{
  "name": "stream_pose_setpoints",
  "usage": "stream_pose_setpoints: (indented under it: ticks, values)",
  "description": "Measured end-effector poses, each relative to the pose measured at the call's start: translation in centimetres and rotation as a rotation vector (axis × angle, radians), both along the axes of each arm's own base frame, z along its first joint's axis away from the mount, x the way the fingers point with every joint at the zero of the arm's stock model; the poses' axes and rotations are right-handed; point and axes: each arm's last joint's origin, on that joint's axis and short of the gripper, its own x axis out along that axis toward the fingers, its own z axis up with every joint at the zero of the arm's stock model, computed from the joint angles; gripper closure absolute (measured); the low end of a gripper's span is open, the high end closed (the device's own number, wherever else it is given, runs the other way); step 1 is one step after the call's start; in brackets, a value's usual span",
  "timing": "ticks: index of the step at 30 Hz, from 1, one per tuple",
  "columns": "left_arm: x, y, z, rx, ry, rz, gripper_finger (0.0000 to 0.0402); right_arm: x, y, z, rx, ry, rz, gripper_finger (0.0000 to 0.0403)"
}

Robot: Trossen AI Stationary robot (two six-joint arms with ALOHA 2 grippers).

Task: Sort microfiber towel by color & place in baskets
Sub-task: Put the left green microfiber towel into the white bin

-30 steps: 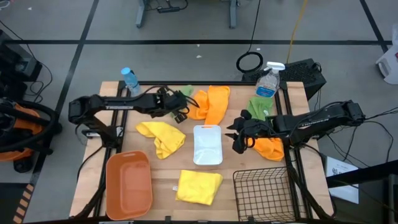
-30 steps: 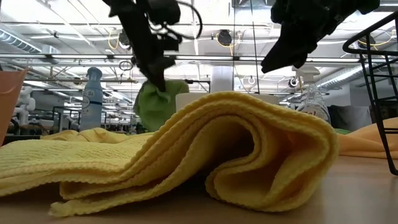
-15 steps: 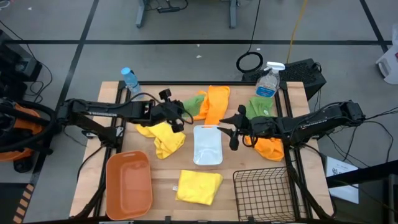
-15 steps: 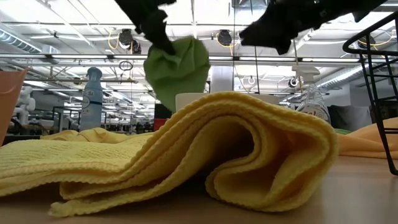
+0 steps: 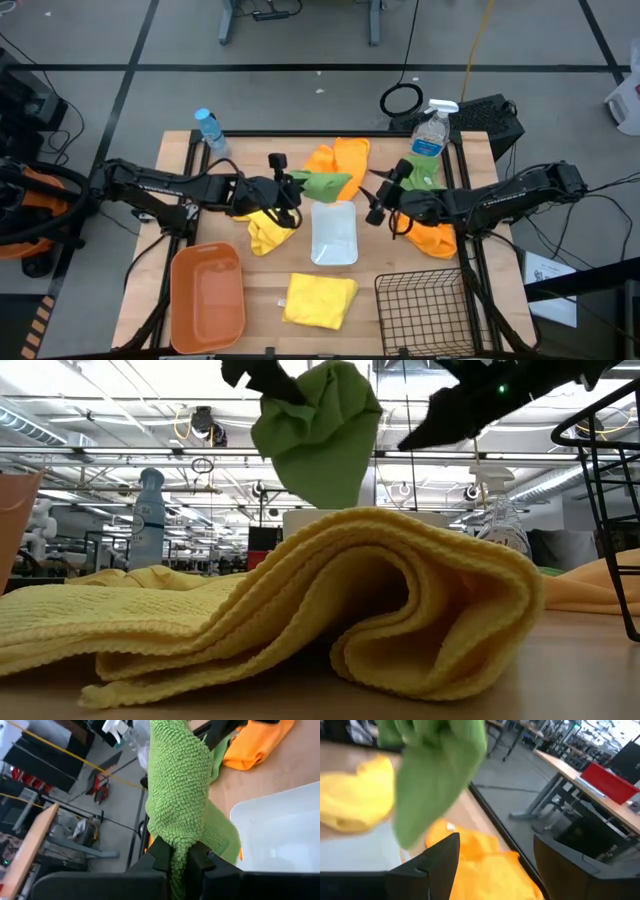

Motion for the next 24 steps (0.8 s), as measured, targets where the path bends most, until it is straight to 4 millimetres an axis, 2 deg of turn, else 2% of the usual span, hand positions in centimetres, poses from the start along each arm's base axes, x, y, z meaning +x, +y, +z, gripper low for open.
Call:
stream_pose_setpoints:
  ticks: [5, 11, 16, 20, 24]
  values:
    - [0.1, -0.7, 0.3, 0.027, -0.016, -0.059, 0.0379, 0.8, -0.2, -1.1, -0.013, 0.043, -0.007, 0.0156]
    - [0.3, -1.0, 0.6, 0.025, -0.047, -0.069, 0.0379, 3.1, 1.0, -2.7, -0.167, 0.110, 0.089, 0.0156]
    - [0.2, -1.0, 0.5, 0.019, -0.045, -0.068, 0.0379, 4.1, 3.0, -1.9, -0.323, 0.030, 0.163, 0.0156]
    - [0.2, -1.0, 0.4, -0.005, -0.042, -0.058, 0.0379, 3.9, 4.3, -0.4, -0.413, -0.046, 0.148, 0.0156]
    - [0.1, -1.0, 0.2, -0.022, -0.033, -0.050, 0.0379, 3.4, 5.7, 0.2, -0.468, -0.056, 0.152, 0.0154]
